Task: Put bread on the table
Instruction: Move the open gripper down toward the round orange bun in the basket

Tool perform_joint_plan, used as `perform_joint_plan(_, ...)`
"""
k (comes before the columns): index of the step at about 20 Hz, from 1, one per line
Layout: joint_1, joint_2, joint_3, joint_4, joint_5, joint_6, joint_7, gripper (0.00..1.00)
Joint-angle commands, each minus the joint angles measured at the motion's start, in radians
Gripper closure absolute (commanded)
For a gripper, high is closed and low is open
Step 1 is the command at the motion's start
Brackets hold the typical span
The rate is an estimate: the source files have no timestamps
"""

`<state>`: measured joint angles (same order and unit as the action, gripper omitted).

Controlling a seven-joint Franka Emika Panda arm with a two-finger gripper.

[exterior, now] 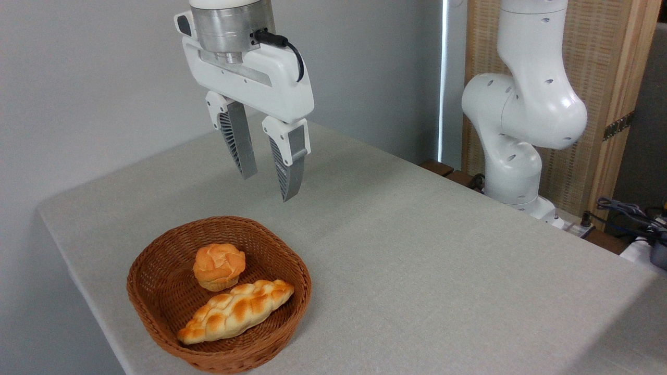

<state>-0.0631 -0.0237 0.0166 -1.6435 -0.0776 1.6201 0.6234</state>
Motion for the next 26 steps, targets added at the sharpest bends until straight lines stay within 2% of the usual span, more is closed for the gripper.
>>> perform_joint_plan(1, 0.005, -0.005, -0.001, -0.007, -0.013, 0.009, 0.016, 0.0)
perform_joint_plan(13, 0.002, -0.004, -0.009, -0.009, -0.011, 0.015, 0.015, 0.0)
perform_joint_plan(20, -0.004, -0.002, -0.012, -0.021, -0.018, 0.067, 0.016, 0.0)
perform_joint_plan(24, -0.024, 0.001, -0.015, -0.026, -0.021, 0.092, 0.01, 0.0)
perform_joint_plan(26, -0.04, 0.01, -0.013, -0.026, -0.039, 0.093, 0.007, 0.0)
